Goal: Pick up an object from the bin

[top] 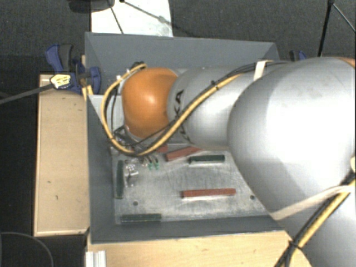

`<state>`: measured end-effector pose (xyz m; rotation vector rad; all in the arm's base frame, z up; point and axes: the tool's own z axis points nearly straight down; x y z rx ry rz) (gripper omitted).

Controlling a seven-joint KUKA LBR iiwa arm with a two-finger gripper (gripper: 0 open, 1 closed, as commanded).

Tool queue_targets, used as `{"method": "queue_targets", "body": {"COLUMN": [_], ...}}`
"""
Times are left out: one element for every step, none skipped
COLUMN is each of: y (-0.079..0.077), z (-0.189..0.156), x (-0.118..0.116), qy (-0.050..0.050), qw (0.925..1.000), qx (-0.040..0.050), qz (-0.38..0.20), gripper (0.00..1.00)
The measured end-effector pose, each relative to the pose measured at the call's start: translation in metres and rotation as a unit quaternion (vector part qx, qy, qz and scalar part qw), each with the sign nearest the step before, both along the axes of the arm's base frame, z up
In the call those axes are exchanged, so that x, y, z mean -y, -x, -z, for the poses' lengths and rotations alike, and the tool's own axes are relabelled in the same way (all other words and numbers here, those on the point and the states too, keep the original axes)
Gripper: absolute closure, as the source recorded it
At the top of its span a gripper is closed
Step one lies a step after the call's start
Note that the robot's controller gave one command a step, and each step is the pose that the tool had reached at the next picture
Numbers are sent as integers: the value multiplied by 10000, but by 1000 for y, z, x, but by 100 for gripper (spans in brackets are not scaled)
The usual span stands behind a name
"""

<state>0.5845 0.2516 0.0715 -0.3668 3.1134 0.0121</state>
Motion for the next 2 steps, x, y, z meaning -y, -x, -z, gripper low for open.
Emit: {"method": "queue_targets", "body": {"y": [38, 38], "z": [0, 0], "x": [4, 4], "qy": [48, 46], "qw": [9607, 9611], "qx": [-17, -19], "qz": [-2774, -2763], "gripper": [100, 100]}}
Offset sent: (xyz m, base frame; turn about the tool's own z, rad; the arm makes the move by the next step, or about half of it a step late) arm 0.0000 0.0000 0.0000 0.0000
